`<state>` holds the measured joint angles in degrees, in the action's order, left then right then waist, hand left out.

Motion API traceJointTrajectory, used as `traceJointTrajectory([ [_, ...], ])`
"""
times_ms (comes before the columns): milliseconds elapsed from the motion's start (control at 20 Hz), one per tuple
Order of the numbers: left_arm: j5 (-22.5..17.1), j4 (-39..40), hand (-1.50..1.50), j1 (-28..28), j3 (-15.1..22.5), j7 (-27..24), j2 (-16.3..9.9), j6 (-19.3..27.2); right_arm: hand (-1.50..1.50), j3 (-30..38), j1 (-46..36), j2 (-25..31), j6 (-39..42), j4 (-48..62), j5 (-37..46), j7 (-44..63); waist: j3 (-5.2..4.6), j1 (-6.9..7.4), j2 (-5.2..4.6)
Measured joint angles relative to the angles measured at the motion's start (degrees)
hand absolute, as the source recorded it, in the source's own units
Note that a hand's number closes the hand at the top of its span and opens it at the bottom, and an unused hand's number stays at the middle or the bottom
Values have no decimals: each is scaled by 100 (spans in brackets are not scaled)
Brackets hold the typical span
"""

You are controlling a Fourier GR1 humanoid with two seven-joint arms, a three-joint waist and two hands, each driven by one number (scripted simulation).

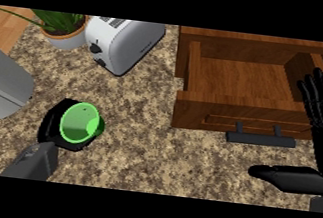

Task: Pick up the cup, place it into the drawer and close the drawer

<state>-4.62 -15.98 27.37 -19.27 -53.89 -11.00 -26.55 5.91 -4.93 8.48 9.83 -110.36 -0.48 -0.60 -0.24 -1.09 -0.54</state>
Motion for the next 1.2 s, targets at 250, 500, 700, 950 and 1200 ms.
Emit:
traceJointTrajectory([
  [250, -299, -151, 150, -15, -334, -217, -46, 377, -150, 46, -9, 16, 31, 37, -34, -69, 6, 5, 4],
  [500, -381, -441, 150, 36, -356, -299, -25, 501, -150, 35, 47, -15, 1, 7, 9, -69, 10, 23, 23],
  [700, -443, -872, 150, 183, -271, -185, 9, 500, -150, 99, 25, 1, -2, 45, -20, -71, 18, 71, 47],
  [950, -432, -1607, 150, 425, 27, 130, 262, 612, -150, 206, 46, 76, 26, 10, -69, -4, 26, 116, 76],
  [1200, -397, -2726, 150, 688, 400, 822, 539, 1005, -150, 260, 115, 72, 22, 5, -76, -40, 32, 165, 100],
])
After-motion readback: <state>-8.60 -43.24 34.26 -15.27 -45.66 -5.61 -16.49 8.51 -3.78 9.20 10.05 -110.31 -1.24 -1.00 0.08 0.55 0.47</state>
